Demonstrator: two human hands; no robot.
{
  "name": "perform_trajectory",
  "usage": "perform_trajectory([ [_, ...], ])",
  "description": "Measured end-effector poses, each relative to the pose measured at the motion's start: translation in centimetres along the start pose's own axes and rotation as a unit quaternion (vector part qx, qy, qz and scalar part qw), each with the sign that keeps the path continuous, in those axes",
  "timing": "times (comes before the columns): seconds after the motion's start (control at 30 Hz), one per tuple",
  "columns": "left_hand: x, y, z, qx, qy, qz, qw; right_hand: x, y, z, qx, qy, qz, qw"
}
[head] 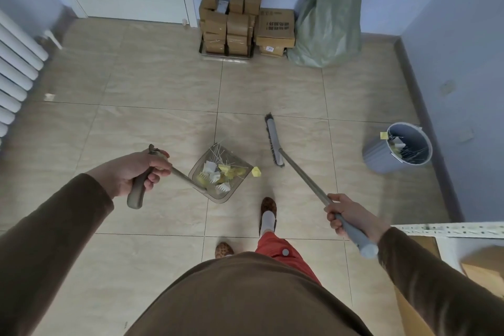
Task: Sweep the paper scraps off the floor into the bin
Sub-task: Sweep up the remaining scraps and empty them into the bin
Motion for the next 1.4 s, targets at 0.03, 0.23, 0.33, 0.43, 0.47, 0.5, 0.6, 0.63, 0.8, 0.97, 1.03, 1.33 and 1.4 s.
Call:
perform_trajectory([
  [0.03, -0.2, 0.2, 0.1, -0.003, -0.001, 0.002, 1.000, -0.2, 0.4, -0.2, -0.008, -0.003, 0.013, 1.000],
  [0.23, -0.6, 2.0, 0.3, -0.031, -0.012, -0.009, 0.999, -0.9, 7.4, -2.8, -0.015, -0.016, 0.077, 0.997],
  [0.33, -0.1, 3.0, 0.1, -0.036, -0.031, -0.035, 0.998, -1.9, 12.3, -4.6, 0.021, 0.001, 0.042, 0.999],
  [0.43, 0.3, 3.5, -0.4, -0.036, -0.041, -0.053, 0.997, -2.7, 16.2, -5.6, 0.059, 0.029, -0.010, 0.998],
  [0.47, 0.3, 3.5, -0.6, -0.040, -0.041, -0.049, 0.997, -2.9, 17.0, -5.7, 0.074, 0.042, -0.034, 0.996],
  [0.5, 0.2, 3.5, -0.7, -0.045, -0.040, -0.041, 0.997, -3.0, 17.4, -5.6, 0.090, 0.050, -0.055, 0.993],
  [0.6, 0.5, 3.1, -1.1, -0.060, -0.049, -0.005, 0.997, -2.7, 17.2, -4.9, 0.125, 0.053, -0.108, 0.985],
  [0.63, 0.8, 2.9, -1.3, -0.065, -0.053, 0.008, 0.996, -2.4, 16.9, -4.4, 0.131, 0.048, -0.114, 0.984],
  [0.8, 2.3, 2.6, -1.8, -0.090, -0.064, 0.053, 0.993, -0.6, 14.5, -3.4, 0.099, -0.028, 0.005, 0.995],
  [0.97, 2.7, 2.4, -1.6, -0.093, -0.066, 0.068, 0.991, 5.1, 12.6, -9.5, 0.036, -0.088, 0.272, 0.958],
  [1.03, 2.7, 2.3, -1.6, -0.098, -0.063, 0.066, 0.991, 7.3, 12.5, -12.1, 0.028, -0.080, 0.357, 0.930],
  [1.33, 2.9, 1.6, -1.7, -0.119, -0.077, 0.058, 0.988, 3.0, 8.5, -9.4, 0.099, 0.014, 0.533, 0.840],
  [1.4, 3.1, 1.4, -1.7, -0.115, -0.078, 0.060, 0.988, 2.7, 5.9, -6.4, 0.117, 0.033, 0.502, 0.856],
])
Point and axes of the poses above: each hand's wrist, its own z-axis away from the middle knuckle, its own y-axis out of the palm, x = y × z, the point moved 5 cm from there along -z, towards the middle knuckle, and after that the axes turned 6 degrees about x, right-handed, at the moved point
